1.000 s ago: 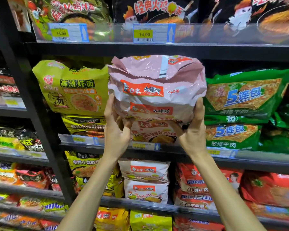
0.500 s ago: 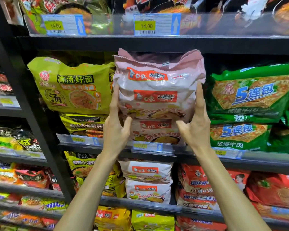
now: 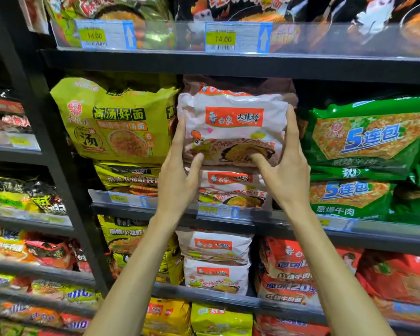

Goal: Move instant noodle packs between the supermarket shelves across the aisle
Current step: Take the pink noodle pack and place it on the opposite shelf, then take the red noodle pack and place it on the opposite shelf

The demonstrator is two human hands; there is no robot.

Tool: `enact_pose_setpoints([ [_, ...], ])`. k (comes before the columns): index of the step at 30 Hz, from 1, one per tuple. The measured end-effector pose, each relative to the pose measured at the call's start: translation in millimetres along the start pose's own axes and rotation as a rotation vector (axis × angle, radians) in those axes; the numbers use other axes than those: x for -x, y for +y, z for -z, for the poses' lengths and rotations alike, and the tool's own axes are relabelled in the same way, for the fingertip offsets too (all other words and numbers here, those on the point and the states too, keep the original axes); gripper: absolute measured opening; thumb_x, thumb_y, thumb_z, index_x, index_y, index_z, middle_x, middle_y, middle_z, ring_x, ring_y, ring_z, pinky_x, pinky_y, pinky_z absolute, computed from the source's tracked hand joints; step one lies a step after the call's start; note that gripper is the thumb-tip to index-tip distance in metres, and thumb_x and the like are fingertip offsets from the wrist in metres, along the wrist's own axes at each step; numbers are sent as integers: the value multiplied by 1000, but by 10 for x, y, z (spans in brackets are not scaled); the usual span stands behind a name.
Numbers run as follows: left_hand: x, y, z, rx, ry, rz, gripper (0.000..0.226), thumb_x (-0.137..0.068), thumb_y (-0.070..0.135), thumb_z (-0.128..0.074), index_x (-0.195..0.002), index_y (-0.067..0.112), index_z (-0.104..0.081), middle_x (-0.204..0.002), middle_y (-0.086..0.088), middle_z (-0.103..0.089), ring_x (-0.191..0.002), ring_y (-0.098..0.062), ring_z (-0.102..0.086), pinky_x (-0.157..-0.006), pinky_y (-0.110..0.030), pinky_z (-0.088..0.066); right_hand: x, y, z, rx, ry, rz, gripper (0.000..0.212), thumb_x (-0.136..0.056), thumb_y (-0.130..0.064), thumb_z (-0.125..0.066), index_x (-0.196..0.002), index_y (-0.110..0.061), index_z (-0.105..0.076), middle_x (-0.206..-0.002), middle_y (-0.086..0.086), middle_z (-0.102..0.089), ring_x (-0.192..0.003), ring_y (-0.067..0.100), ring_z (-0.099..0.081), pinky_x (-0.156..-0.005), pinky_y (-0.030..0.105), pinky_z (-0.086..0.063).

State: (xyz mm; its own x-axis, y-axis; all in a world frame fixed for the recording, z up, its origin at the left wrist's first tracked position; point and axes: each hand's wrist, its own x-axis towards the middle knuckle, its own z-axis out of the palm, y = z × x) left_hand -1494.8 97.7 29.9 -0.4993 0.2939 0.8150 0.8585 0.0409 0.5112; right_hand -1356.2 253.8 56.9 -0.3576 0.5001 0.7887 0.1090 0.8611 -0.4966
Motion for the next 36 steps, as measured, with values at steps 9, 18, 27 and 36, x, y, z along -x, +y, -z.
enact_pose_setpoints([
  [9, 101, 66, 65, -34, 6, 28, 74, -100, 10, -59, -162, 21, -19, -148, 19, -30, -125, 36, -17, -95, 10, -21, 137, -92, 141, 55, -44, 28, 95, -91, -42, -66, -156, -44, 4, -153, -5, -35, -130, 22, -50, -80, 33, -45],
  [18, 209, 119, 235, -14, -59, 45, 74, -100, 16, -57, -161, 34, -18, -149, 21, -34, -137, 2, -38, -107, -33, -48, 244, -106, 369, 158, -151, 69, 91, -94, -44, -62, -157, -40, 4, -148, -2, -39, -115, 28, -60, -69, 32, -42],
  [27, 284, 203, 373, -139, -156, 19, 67, -102, 20, -55, -160, 29, -22, -162, 8, -32, -147, -3, -30, -110, -17, -31, 343, -183, 619, 291, -290, 54, 86, -95, -42, -57, -158, -34, 1, -152, -3, -31, -117, 26, -57, -68, 32, -40],
  [36, 364, 423, 656, -441, -453, 58, 57, -102, 38, -53, -155, 28, -34, -154, 0, -43, -142, -25, -38, -109, -43, -38, 522, -306, 981, 585, -635, 67, 68, -96, -47, -56, -154, -27, -26, -161, 4, -17, -143, 29, -28, -95, 47, -47],
])
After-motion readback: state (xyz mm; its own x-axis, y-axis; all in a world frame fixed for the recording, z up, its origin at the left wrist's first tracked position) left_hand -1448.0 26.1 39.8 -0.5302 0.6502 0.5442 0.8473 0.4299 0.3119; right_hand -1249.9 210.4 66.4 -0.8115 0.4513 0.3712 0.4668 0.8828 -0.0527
